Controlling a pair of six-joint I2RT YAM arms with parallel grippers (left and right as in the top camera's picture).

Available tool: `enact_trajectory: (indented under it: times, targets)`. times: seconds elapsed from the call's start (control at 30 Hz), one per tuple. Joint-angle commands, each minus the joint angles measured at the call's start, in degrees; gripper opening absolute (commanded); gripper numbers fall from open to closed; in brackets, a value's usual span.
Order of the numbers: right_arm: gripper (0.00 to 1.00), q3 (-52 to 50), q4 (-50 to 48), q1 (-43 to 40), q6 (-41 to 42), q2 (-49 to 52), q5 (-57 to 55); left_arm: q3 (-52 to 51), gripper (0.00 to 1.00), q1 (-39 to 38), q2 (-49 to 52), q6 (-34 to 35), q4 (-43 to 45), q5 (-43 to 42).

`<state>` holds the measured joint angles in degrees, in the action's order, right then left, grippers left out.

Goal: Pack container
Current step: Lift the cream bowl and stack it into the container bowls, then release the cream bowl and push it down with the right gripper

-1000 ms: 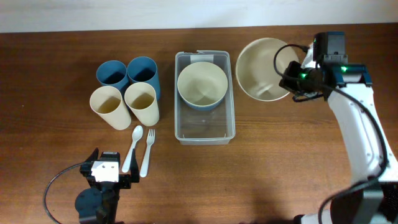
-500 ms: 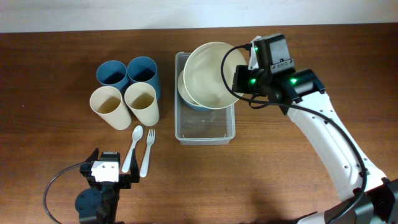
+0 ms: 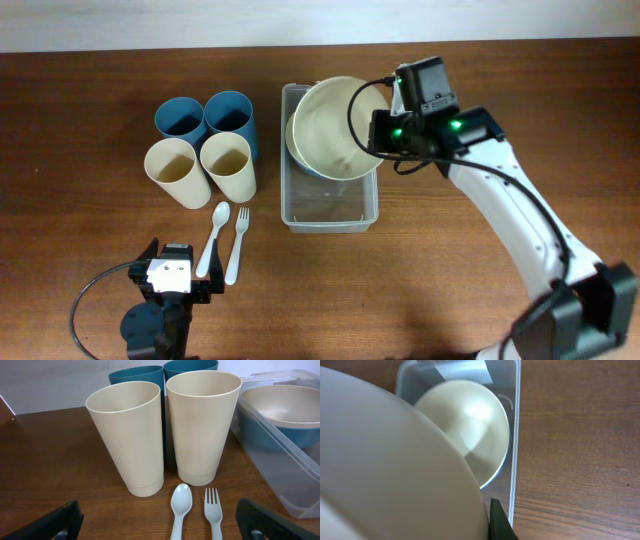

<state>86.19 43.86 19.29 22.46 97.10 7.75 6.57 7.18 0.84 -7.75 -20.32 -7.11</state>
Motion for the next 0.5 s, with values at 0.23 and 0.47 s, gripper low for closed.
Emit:
enact_trajectory:
  times: [0.23, 0.47]
  targets:
    - [0.04, 19.52, 9.31, 0.57, -5.99, 15.32, -0.52, -0.33, 1.0, -0.22, -0.46, -0.74, 0.09, -0.61]
    - [0.04, 35.67, 21.16, 0.42, -3.32, 26.58, 0.79, -0.33, 1.0, -0.22, -0.46, -0.72, 0.09, -0.61]
